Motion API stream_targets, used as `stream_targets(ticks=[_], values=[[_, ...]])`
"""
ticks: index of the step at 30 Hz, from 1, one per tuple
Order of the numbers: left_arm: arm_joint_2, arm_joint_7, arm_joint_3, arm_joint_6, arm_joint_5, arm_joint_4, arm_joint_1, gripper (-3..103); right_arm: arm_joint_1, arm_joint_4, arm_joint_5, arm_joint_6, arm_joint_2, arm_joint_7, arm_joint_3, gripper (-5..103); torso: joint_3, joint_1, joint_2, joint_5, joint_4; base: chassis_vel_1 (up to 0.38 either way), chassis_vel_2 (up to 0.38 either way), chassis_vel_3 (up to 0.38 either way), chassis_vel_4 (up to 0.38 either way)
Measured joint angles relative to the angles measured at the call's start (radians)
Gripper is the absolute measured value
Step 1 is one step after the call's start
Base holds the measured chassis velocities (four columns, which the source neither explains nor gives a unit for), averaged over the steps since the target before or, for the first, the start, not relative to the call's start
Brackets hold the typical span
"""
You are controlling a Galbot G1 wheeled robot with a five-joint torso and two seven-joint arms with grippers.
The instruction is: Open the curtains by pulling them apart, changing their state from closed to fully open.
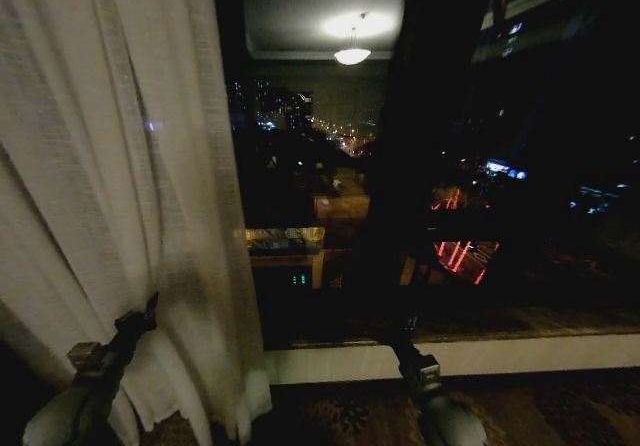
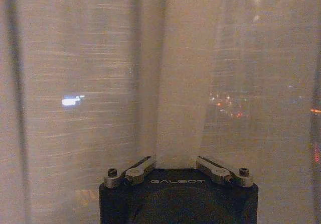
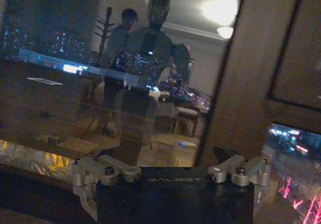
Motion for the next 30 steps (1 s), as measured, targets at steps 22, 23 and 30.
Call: stream_targets(ticks=[22,23,30], values=[[-0.019,0.022,-0.027,-0.003,0.001,-0.019,0.028,0,0.017,-0.02,0.01,0.013,-0.016,-0.002,-0.002,100,0.0,0.0,0.0,0.0003,-0.0002,0.101,0.103,-0.104,-0.103],[-0.021,0.022,-0.029,-0.001,0.002,-0.022,0.029,0,0.02,-0.023,0.01,0.012,-0.017,-0.002,-0.003,100,0.0,0.0,0.0,0.0003,-0.0002,0.0,0.0,0.0,0.0],[-0.031,0.022,-0.029,0.002,0.009,-0.031,0.031,0,0.022,-0.027,0.011,0.011,-0.02,-0.002,-0.004,100,0.0,0.0,0.0,-0.0002,0.0,0.015,0.026,-0.021,-0.023]])
